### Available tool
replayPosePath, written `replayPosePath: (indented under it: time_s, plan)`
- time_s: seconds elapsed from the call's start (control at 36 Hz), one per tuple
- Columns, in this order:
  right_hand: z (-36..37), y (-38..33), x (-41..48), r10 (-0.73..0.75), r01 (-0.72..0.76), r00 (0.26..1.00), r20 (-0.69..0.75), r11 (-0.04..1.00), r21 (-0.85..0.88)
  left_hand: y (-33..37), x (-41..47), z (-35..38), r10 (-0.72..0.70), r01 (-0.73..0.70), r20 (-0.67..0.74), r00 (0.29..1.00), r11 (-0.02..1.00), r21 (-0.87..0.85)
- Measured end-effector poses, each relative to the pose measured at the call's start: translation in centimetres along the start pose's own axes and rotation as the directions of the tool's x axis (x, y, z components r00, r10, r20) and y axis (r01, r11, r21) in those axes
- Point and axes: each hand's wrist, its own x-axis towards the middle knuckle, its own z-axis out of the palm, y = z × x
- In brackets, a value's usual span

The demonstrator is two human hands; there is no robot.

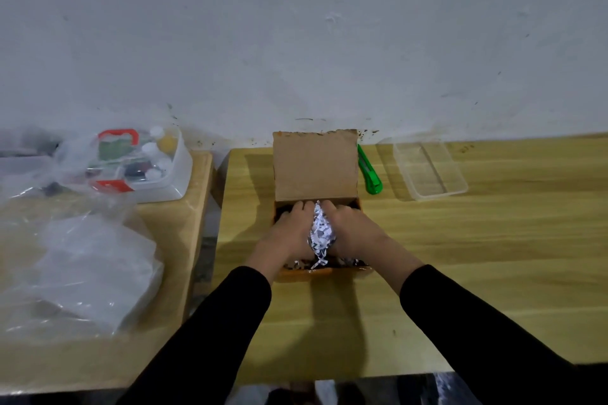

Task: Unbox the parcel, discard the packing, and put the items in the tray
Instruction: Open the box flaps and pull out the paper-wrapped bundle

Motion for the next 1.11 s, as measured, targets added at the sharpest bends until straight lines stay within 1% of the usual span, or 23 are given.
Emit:
replayPosePath:
  time_s: [0.08, 0.25, 0.33, 0.47, 0.58, 0.69, 0.78, 0.86, 1.0, 1.11]
  plan:
    - [-0.4, 0.0, -0.2, 0.011, -0.011, 1.0, -0.005, 1.0, 0.017, 0.1, -0.2, -0.5, 0.021, -0.021, 0.009, 1.0, 0.998, -0.061]
    - [-2.3, -0.1, -0.6, 0.037, -0.036, 0.999, -0.038, 0.999, 0.027, 1.0, 0.3, -1.6, 0.065, -0.065, 0.016, 0.998, 0.998, 0.013]
    - [-3.6, 0.1, -1.1, 0.059, -0.057, 0.997, -0.045, 0.997, 0.047, 1.8, 0.6, -2.7, 0.108, -0.108, -0.02, 0.994, 0.994, 0.006]
    - [-6.8, 1.9, -2.7, 0.089, -0.084, 0.992, -0.094, 0.995, 0.052, 5.4, 1.2, -4.6, 0.188, -0.189, -0.046, 0.981, 0.982, -0.017]
    - [-9.4, 5.5, -5.4, 0.169, -0.162, 0.978, -0.121, 0.985, 0.065, 10.5, 3.0, -4.6, 0.237, -0.237, -0.011, 0.971, 0.971, -0.008]
    - [-10.6, 10.8, -9.0, 0.273, -0.26, 0.951, -0.145, 0.96, 0.102, 16.5, 4.8, -2.8, 0.311, -0.312, 0.027, 0.95, 0.95, 0.01]
    - [-10.6, 15.0, -12.1, 0.32, -0.303, 0.934, -0.161, 0.945, 0.121, 21.0, 6.2, 0.2, 0.352, -0.354, 0.053, 0.934, 0.935, 0.022]
    - [-9.6, 19.0, -14.9, 0.386, -0.364, 0.909, -0.16, 0.919, 0.149, 24.7, 7.7, 3.7, 0.387, -0.391, 0.114, 0.915, 0.921, 0.008]
    - [-6.4, 24.6, -17.8, 0.457, -0.416, 0.877, -0.15, 0.877, 0.238, 28.7, 9.7, 8.8, 0.399, -0.407, 0.191, 0.897, 0.913, 0.008]
    - [-4.4, 27.8, -18.2, 0.505, -0.458, 0.854, -0.128, 0.844, 0.277, 30.1, 11.0, 11.2, 0.383, -0.394, 0.204, 0.901, 0.919, 0.017]
